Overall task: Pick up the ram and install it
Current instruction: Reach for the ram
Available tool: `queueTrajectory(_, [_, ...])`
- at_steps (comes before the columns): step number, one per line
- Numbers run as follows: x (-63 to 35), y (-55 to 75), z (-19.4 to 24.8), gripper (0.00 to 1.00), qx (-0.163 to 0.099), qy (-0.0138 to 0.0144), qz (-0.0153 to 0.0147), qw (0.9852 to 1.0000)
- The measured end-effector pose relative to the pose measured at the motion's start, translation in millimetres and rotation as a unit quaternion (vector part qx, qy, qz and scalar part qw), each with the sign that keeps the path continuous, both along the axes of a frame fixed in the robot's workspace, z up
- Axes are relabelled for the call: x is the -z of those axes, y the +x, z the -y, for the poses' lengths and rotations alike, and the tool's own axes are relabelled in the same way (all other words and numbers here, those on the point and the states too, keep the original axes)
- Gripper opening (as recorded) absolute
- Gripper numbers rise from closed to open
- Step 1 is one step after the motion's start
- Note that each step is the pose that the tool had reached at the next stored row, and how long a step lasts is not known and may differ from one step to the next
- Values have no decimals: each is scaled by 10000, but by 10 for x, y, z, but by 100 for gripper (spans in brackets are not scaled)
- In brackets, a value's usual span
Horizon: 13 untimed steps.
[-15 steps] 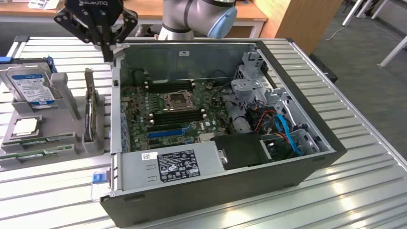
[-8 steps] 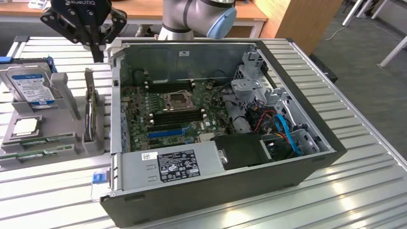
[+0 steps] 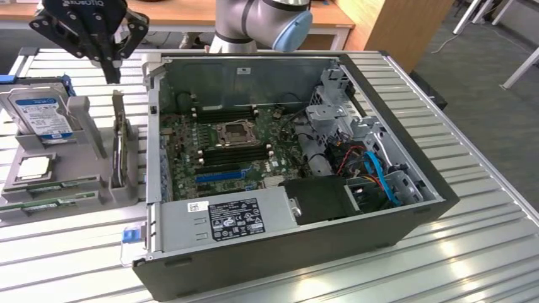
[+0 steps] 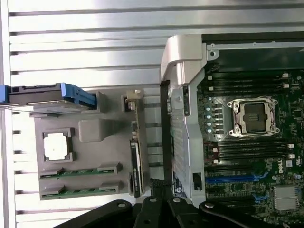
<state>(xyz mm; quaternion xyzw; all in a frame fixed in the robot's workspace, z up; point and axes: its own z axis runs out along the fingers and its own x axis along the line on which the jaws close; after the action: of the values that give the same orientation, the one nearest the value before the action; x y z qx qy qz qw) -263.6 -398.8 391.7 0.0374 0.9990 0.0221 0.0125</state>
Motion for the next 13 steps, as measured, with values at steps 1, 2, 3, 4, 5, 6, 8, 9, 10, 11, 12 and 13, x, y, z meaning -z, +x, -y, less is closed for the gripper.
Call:
queueTrajectory(1, [1, -28, 0, 10, 0, 0, 0, 10000])
queueTrajectory(2, [1, -54, 0, 10, 0, 0, 0, 10000])
queueTrajectory(3, [2, -79, 0, 10, 0, -1, 0, 10000])
queueTrajectory(4, [3, -105, 0, 10, 0, 0, 0, 10000])
queueTrajectory(5, [3, -130, 0, 10, 0, 0, -1, 10000])
queueTrajectory(6, [4, -157, 0, 10, 0, 0, 0, 10000])
queueTrajectory(8, [6, -211, 0, 10, 0, 0, 0, 10000])
queueTrajectory(9, [7, -237, 0, 10, 0, 0, 0, 10000])
queueTrajectory(10, [8, -263, 0, 10, 0, 0, 0, 10000])
queueTrajectory(11, [9, -291, 0, 10, 0, 0, 0, 10000])
queueTrajectory(12, [10, -318, 0, 10, 0, 0, 0, 10000])
queueTrajectory(13, [10, -344, 0, 10, 0, -1, 0, 10000])
